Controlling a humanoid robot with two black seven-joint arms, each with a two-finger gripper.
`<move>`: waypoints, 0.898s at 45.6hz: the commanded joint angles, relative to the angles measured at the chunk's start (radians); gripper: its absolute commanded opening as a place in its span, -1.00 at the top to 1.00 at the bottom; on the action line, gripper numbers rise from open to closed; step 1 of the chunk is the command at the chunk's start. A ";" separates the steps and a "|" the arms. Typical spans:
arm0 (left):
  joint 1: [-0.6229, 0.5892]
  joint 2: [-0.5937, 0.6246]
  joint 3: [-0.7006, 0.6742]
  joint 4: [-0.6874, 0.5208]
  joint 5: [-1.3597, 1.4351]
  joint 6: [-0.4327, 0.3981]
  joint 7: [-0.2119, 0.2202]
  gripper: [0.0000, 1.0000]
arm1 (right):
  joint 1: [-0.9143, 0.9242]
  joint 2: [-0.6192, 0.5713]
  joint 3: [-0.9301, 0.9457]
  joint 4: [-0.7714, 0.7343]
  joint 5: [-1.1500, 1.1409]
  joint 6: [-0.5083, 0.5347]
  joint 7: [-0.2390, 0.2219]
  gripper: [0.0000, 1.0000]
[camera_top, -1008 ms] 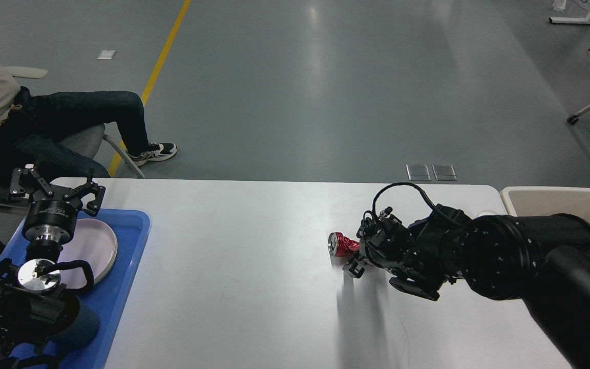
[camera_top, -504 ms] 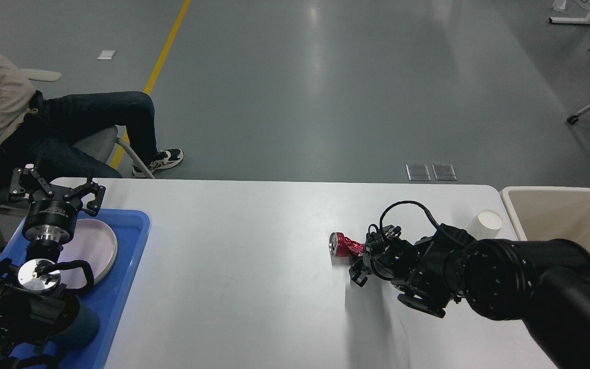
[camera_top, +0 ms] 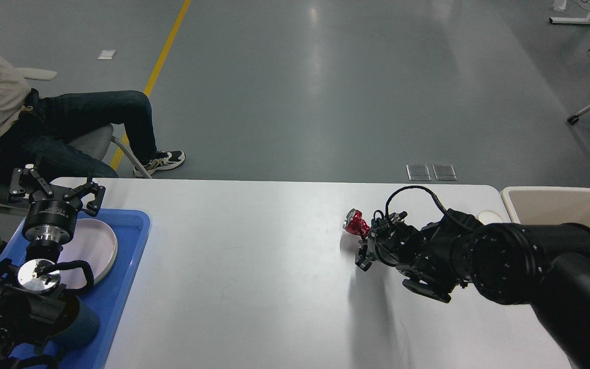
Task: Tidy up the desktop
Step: 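Lift the red can to the beige bin and drop it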
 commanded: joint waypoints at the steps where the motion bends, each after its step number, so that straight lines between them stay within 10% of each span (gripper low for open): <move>1: -0.001 0.000 0.000 0.001 0.000 0.000 0.000 -0.92 | 0.110 -0.057 0.038 0.132 0.000 0.002 0.001 1.00; 19: -0.001 0.000 0.000 0.001 0.000 0.000 0.000 -0.92 | 0.558 -0.538 0.342 0.588 0.032 0.096 0.041 1.00; 28: -0.001 0.000 0.000 0.001 0.000 -0.003 0.000 -0.92 | 0.659 -0.758 0.454 0.527 0.238 0.305 0.047 1.00; 41: -0.001 0.000 0.000 0.001 0.000 -0.004 0.000 -0.92 | 0.479 -0.890 0.359 0.305 0.321 0.298 0.032 1.00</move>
